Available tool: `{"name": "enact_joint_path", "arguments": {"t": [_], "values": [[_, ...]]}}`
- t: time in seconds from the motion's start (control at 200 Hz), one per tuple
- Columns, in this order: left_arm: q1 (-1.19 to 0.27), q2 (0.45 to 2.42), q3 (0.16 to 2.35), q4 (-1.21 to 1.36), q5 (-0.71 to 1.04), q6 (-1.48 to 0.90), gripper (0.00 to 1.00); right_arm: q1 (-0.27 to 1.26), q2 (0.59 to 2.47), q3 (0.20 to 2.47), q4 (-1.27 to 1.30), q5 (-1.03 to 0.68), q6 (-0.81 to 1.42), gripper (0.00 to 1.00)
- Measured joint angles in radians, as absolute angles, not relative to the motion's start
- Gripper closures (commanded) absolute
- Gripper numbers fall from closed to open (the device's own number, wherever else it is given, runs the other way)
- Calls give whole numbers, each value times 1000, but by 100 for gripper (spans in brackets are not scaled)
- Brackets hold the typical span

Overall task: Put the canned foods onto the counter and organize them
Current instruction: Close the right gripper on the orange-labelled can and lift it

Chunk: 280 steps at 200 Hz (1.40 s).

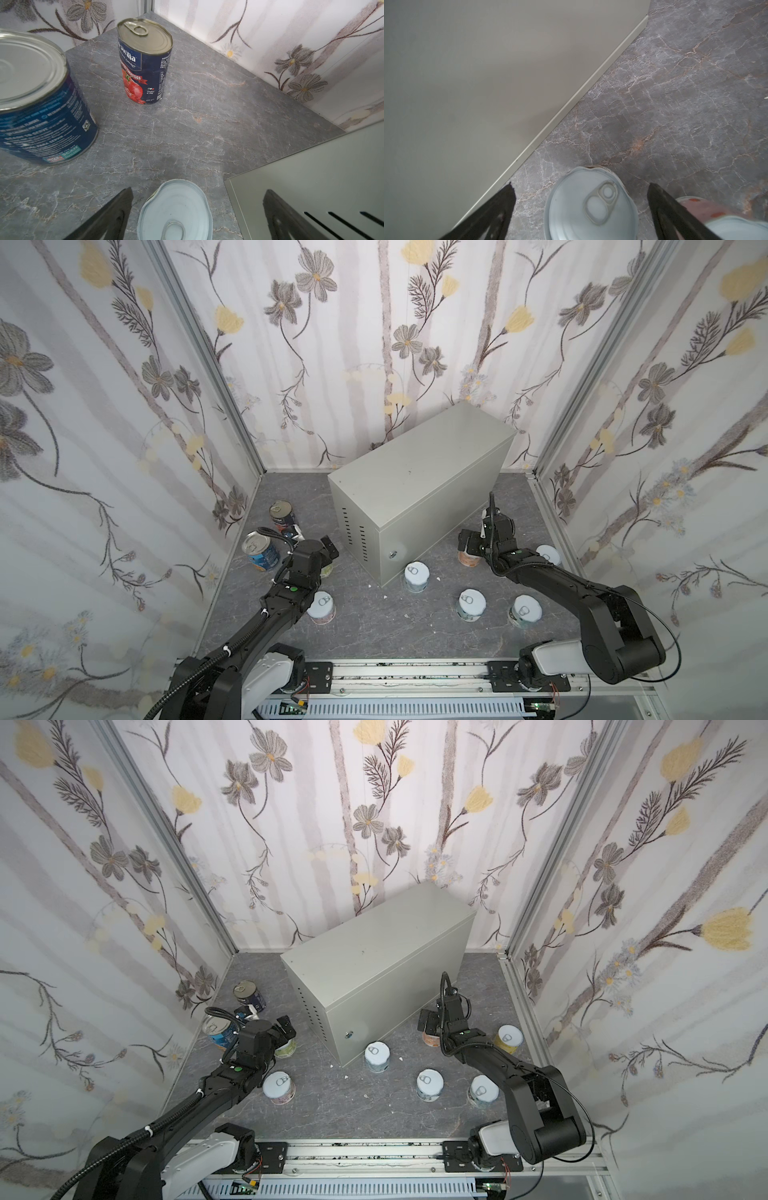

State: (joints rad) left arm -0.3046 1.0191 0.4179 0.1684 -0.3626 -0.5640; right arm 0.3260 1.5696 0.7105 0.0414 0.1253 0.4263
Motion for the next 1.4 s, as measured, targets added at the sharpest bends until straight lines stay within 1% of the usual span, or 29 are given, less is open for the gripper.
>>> {"name": "enact_joint_path", "arguments": {"t": [0.33,0.61,0.714,0.889,1.039,1.094,1.134,1.234,1.274,1.399], "values": [[-306,1020,423,231,-364,-556,0,340,1634,706,49,144,449,0],[-306,1019,422,239,-362,-556,0,361,1673,688,55,156,467,5],[-306,1013,421,242,-362,-555,0,368,1679,688,57,173,467,10],[-306,998,419,242,-361,-553,0,371,1689,692,57,197,470,16],[-306,979,411,242,-361,-553,0,373,1692,694,57,213,470,24],[-306,967,407,242,-361,-554,0,374,1693,696,57,222,469,29],[-306,961,406,242,-361,-554,0,374,1694,697,57,226,470,30],[-306,950,406,242,-361,-553,0,376,1694,697,57,232,466,40],[-306,949,406,242,-361,-553,0,376,1694,697,57,232,463,42],[-306,950,427,213,-350,-548,0,376,1693,697,57,231,458,44]]}}
